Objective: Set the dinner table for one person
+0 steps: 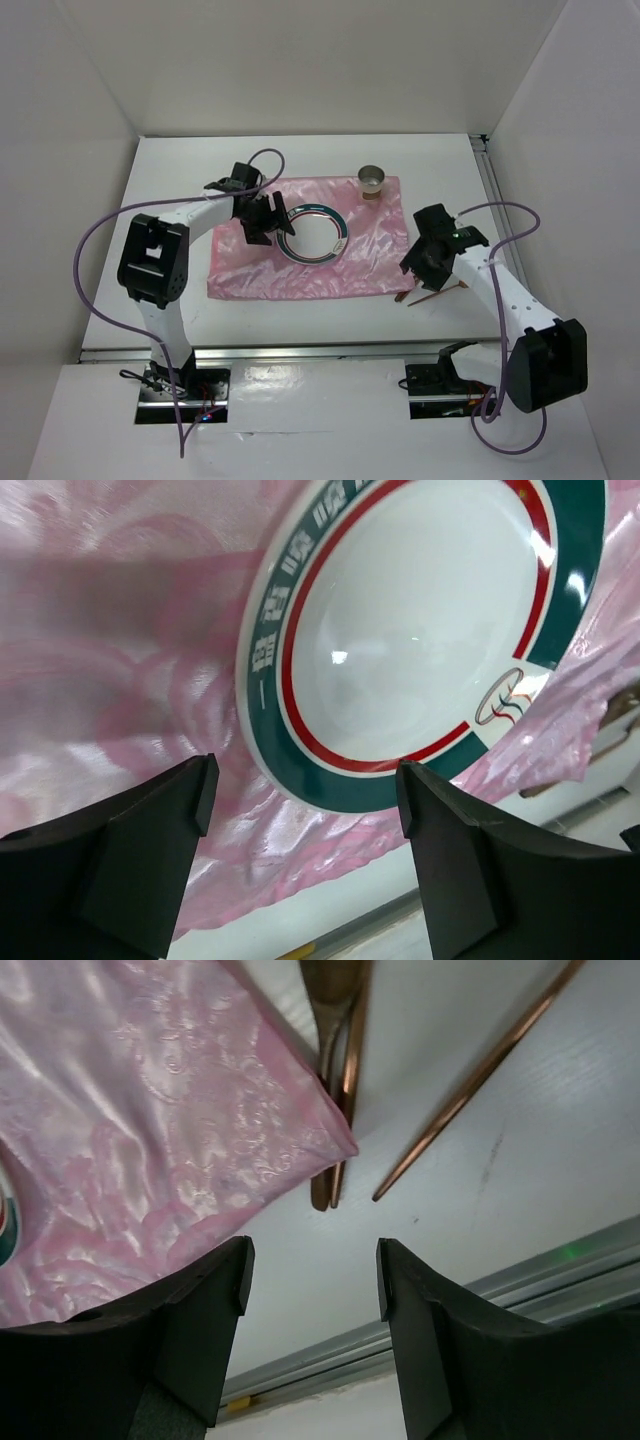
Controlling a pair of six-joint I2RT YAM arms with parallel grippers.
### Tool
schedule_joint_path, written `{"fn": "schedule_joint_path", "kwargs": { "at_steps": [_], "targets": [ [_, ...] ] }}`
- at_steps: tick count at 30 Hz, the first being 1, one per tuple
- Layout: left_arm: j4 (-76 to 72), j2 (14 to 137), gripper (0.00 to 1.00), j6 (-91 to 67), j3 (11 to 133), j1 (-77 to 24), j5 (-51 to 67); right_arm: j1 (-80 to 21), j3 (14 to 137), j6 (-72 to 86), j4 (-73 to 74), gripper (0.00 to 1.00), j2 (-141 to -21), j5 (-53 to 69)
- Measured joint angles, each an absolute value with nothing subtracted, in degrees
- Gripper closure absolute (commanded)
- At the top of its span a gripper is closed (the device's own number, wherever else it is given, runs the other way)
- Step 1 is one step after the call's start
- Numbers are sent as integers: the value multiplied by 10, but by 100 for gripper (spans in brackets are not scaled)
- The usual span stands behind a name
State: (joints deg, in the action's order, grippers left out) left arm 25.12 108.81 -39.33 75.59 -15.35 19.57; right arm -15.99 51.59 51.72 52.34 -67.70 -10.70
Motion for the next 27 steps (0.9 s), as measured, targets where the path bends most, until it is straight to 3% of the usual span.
{"fn": "schedule_joint_path", "kwargs": {
  "at_steps": [2, 3, 5, 13, 22, 27],
  "targets": [
    [282, 1088, 10, -382, 779, -155, 170, -157, 498, 535, 528, 45, -679, -104],
    [298, 1086, 10, -375, 794, -155, 155, -153, 494, 546, 527, 55, -683, -104],
    [325, 1079, 10, -362, 819, -155, 132, -143, 494, 547, 524, 61, -692, -103],
    [371, 1027, 11, -322, 899, -161, 92, -37, 494, 467, 438, 60, -794, -77],
    [392, 1023, 13, -315, 880, -177, 92, -33, 494, 394, 367, 60, -865, -30],
    [394, 1024, 14, -315, 880, -185, 92, -33, 493, 378, 340, 65, -877, -21]
  ]
}}
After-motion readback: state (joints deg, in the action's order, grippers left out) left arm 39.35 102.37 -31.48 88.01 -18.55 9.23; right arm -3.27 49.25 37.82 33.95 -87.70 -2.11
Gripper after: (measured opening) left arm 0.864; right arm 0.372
